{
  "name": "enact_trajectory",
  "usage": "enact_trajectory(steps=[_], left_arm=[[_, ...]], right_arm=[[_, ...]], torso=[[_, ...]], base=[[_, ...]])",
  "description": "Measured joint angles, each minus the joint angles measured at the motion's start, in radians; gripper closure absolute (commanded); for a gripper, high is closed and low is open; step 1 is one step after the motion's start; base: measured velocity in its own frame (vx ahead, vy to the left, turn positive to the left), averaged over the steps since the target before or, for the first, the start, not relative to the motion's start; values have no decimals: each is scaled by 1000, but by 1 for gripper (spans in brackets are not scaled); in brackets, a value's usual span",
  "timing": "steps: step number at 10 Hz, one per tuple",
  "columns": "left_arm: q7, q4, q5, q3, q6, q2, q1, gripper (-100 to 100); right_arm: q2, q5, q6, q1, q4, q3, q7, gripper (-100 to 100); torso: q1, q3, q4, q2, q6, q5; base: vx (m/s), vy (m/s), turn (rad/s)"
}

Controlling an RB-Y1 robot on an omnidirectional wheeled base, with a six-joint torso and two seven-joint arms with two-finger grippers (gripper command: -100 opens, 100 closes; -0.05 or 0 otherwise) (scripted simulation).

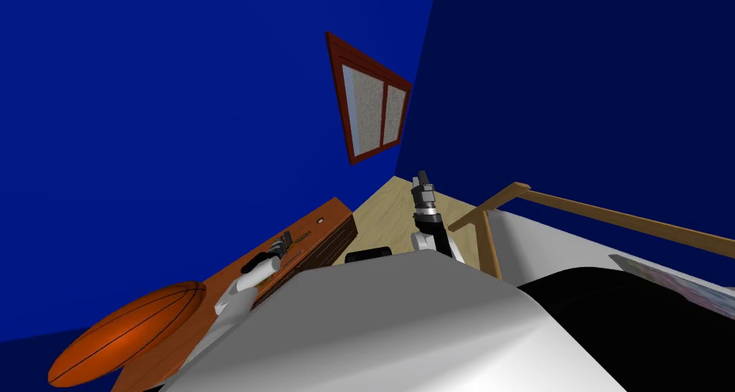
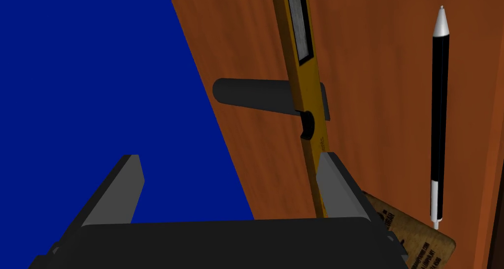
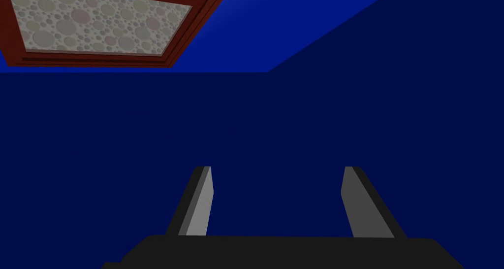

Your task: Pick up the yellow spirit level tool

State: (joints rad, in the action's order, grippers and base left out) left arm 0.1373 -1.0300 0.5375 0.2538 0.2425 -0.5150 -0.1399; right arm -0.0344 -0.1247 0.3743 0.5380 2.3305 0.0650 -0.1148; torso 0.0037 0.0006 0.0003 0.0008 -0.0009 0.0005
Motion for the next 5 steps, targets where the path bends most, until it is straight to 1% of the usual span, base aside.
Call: enact_trajectory(steps=[1,2,3,4,5], left_arm=[[-2,6,-1,18,33,1,0,-100],[-1,36,12,32,65,-9,17,-100],[2,67,30,32,78,-15,17,-100],[5,107,52,42,100,-31,37,-100],[3,129,54,52,124,-33,40,-100]], right_arm=[[0,0,0,0,0,0,0,0],[0,0,0,0,0,0,0,0],[0,0,0,0,0,0,0,0],[0,0,0,0,0,0,0,0],[0,0,0,0,0,0,0,0]], torso=[[0,0,0,0,-1,0],[0,0,0,0,0,0],[0,0,0,0,-1,0],[1,0,0,0,0,0],[1,0,0,0,-1,1]], base=[[-9,46,-256],[-8,44,-153],[-20,54,-185],[-16,58,-186],[-19,56,-241]])
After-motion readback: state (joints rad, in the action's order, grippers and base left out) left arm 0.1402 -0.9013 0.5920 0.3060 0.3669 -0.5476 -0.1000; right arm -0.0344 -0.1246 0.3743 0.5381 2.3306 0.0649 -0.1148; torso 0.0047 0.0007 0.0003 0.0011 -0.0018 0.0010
